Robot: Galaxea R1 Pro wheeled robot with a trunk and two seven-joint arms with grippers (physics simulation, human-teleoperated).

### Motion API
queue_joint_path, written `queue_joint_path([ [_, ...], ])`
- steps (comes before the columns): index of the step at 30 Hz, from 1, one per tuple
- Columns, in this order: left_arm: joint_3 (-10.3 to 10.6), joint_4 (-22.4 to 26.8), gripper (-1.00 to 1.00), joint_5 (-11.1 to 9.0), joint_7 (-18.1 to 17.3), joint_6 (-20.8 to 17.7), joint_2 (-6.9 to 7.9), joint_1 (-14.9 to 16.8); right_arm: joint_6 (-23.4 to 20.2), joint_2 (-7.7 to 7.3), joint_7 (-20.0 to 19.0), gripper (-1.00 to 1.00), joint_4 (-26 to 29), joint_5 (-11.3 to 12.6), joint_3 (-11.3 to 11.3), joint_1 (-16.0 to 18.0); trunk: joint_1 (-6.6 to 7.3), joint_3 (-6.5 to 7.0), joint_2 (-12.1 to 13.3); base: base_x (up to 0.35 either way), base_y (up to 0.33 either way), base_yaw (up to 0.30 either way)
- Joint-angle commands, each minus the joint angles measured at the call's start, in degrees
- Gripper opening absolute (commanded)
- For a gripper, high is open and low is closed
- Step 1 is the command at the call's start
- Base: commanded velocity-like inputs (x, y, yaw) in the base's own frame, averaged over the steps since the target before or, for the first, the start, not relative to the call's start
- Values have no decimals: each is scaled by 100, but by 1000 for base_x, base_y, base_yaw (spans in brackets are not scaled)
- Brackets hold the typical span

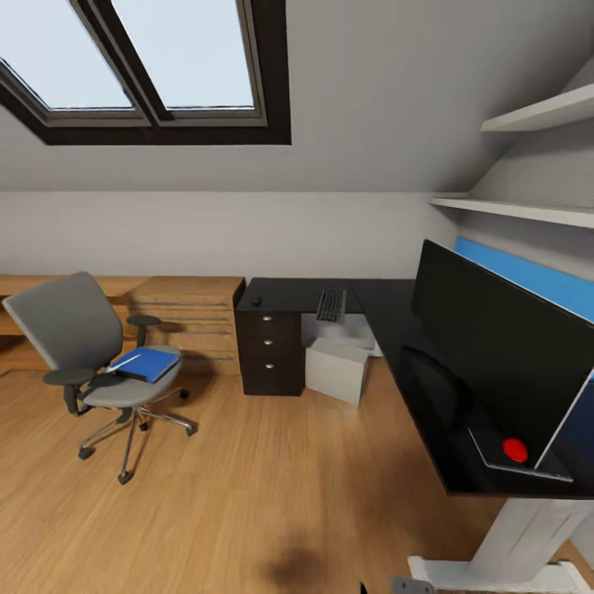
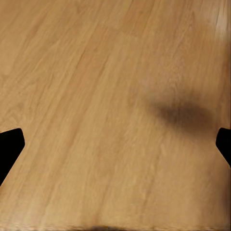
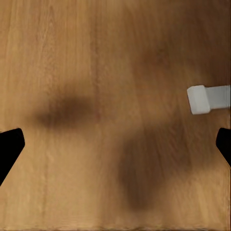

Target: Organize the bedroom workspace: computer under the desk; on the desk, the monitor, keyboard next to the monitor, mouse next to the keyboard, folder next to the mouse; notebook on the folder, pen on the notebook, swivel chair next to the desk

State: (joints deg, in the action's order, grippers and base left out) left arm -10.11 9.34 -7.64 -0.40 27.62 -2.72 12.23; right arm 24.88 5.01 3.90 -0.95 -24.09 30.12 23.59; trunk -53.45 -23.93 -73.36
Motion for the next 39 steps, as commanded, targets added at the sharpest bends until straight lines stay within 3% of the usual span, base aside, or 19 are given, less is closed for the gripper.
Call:
queue_joint_path([
  [1, 9, -3, 100, -45, -4, 17, -1, 4, 17, -2, 40, 100, -10, -61, 29, 5, 3, -6, -4, -242, -247, 0],
  [14, 11, -8, 100, -41, -8, -30, -6, 3, 21, -51, 34, 100, -10, -61, 29, 5, 3, -6, -4, -236, -250, 0],
  [20, 17, -38, 100, -37, -12, -87, -16, 2, 23, -144, 32, 100, -15, -61, 29, 5, 3, -6, -4, -184, -278, 0],
  [39, 18, -55, 100, -38, -30, -94, -11, 5, 17, -191, 39, 100, -19, -48, 29, 5, 3, -6, -4, -23, -330, 0],
])
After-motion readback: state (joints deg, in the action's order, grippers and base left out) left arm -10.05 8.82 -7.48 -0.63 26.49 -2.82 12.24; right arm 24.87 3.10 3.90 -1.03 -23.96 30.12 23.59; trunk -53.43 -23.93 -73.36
